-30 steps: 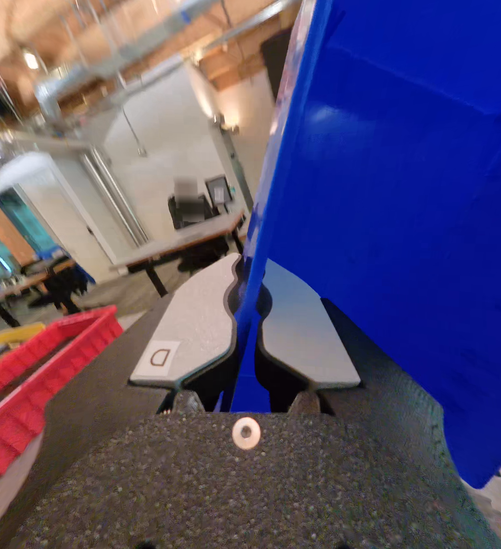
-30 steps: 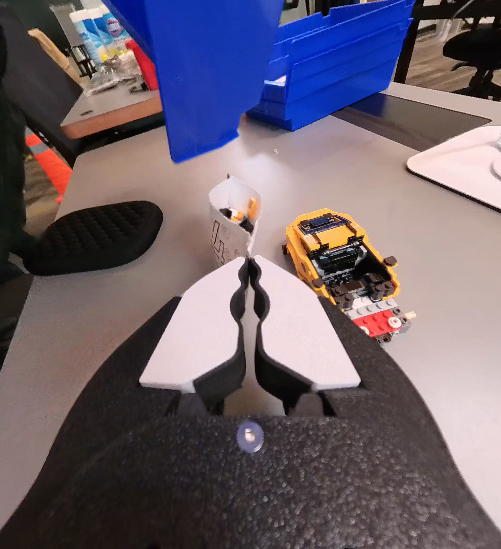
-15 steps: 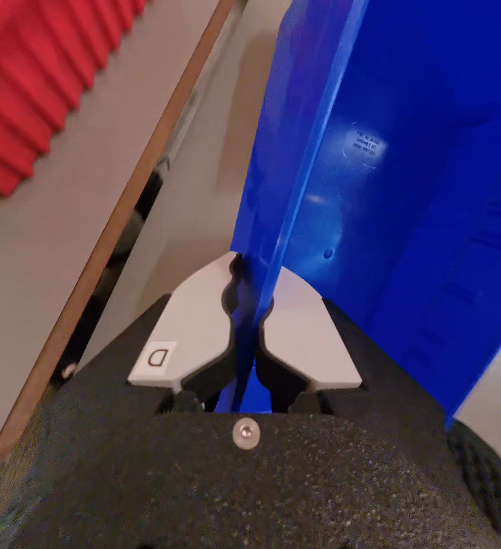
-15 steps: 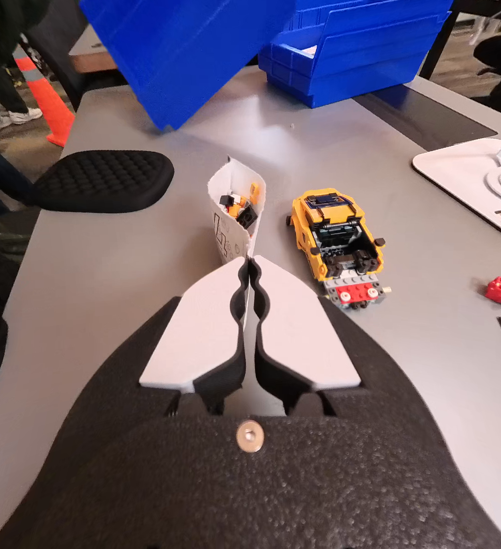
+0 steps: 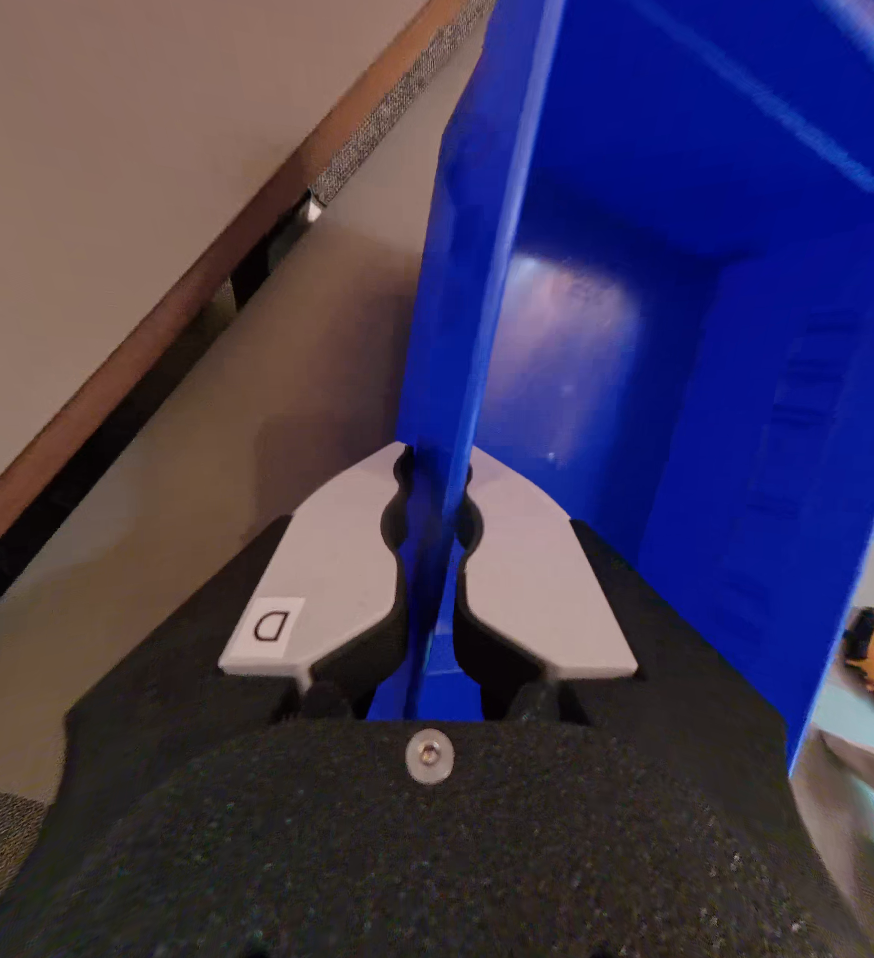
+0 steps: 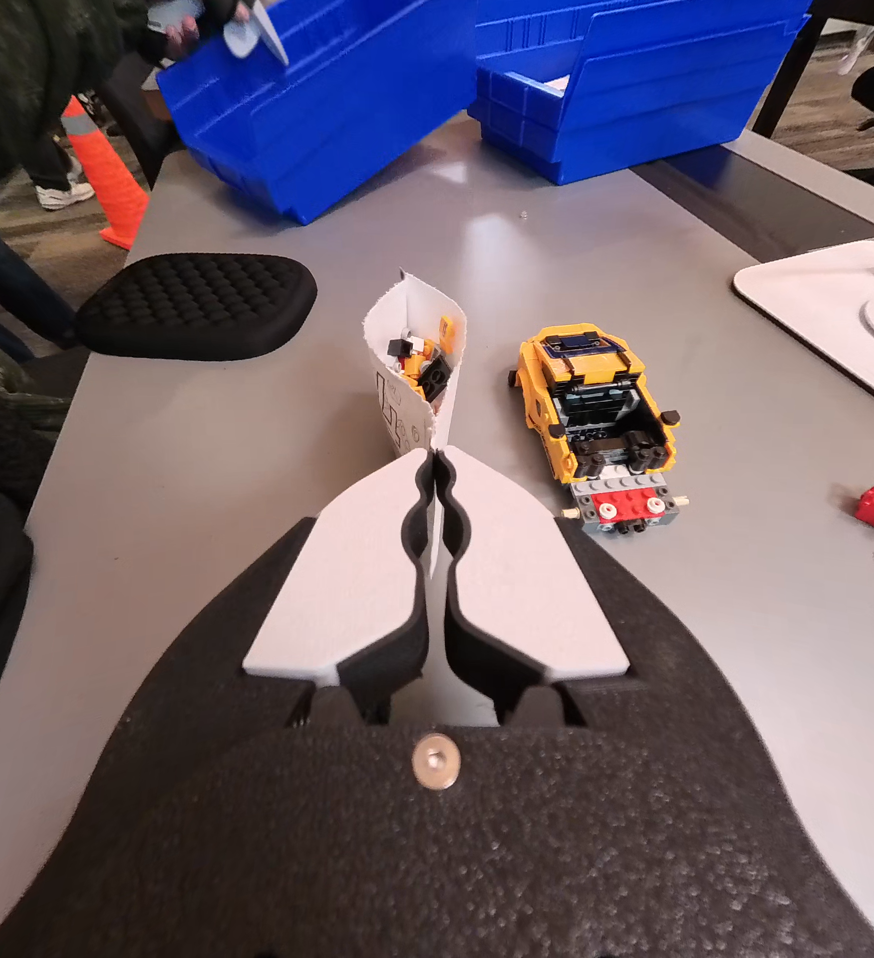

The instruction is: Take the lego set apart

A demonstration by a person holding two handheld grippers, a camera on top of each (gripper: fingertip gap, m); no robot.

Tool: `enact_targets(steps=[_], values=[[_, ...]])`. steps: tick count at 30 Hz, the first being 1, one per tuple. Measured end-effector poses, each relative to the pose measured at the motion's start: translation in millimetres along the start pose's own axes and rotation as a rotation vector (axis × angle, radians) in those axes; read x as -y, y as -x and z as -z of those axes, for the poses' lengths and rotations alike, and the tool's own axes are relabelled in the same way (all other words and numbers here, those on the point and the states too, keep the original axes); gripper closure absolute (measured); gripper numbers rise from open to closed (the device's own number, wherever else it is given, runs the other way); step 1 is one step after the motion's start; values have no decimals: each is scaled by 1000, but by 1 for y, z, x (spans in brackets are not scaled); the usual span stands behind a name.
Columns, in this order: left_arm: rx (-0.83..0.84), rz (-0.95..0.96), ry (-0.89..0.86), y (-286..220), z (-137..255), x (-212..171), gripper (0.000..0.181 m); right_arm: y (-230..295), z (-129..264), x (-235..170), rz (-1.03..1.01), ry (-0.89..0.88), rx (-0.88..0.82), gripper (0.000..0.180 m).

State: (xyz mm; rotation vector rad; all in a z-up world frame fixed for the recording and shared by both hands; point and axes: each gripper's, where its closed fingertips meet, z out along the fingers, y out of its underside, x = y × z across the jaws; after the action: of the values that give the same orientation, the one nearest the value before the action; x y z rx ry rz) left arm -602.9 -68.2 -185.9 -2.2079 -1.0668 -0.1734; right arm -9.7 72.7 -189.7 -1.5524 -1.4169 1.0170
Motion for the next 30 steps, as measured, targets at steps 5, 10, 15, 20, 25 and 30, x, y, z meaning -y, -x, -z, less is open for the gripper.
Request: enact_targets(steps=[5, 10, 15, 20, 25, 30], values=[[21, -27, -119, -6, 11, 18, 159, -1, 3, 0, 7, -9, -11, 180], [-40, -356, -278, -102, 42, 16, 166, -3, 4, -1, 2, -10, -16, 180], [-451, -794, -197, -281, 49, -105, 166, -3, 4, -4, 9, 0, -18, 180], [-594, -1094, 58, -344, -19, -249, 161, -3, 10, -9, 18, 20, 0, 180], [-617, -1156, 212, -337, -73, -285, 152, -2, 17, -15, 21, 36, 42, 180], [-546, -1202, 239, -332, -85, -286, 162, -3, 18, -15, 21, 36, 52, 180]])
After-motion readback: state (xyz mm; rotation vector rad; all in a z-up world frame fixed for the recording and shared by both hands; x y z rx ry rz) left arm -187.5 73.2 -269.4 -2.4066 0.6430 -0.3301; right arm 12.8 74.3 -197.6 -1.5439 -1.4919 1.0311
